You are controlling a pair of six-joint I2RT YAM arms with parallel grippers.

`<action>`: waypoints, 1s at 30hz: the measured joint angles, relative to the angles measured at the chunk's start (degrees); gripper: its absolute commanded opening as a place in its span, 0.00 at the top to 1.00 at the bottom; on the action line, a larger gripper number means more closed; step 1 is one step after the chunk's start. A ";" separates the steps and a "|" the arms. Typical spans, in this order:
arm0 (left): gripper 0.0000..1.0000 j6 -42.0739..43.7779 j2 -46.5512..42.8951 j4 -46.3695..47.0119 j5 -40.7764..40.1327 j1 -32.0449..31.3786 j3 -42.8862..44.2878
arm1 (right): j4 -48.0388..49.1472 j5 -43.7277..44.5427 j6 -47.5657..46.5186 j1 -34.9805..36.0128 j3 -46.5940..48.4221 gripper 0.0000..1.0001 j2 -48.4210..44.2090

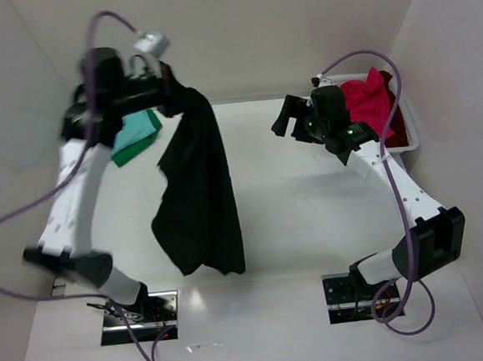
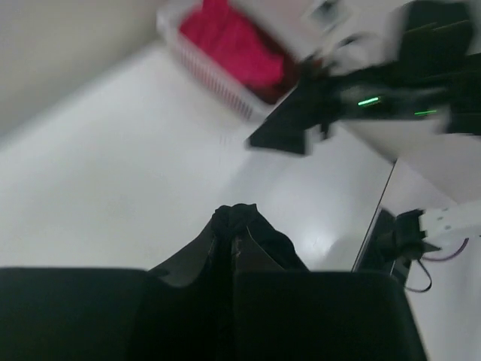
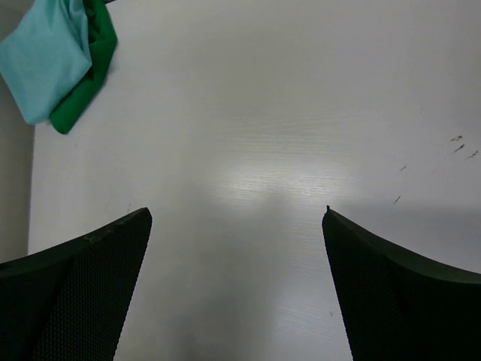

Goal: Fold and stack the t-shirts
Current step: Move the tshirt to the center of the board, then flatten out the tshirt

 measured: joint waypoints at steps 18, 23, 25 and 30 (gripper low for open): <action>0.00 0.04 27.04 -2.80 -7.72 3.69 -6.84 | 0.04 -2.51 0.00 0.22 -0.02 0.00 7.50; 0.00 0.37 22.08 -3.08 -9.35 3.21 -13.44 | -0.02 -3.37 0.33 2.84 -0.15 0.00 9.73; 0.00 -0.07 19.43 -3.32 -12.70 2.14 -18.67 | 0.02 -3.87 0.66 3.69 -0.17 0.00 10.05; 0.02 -3.69 15.39 -4.13 -19.67 -2.95 -32.17 | 0.11 -5.07 1.20 4.74 -0.17 0.00 10.88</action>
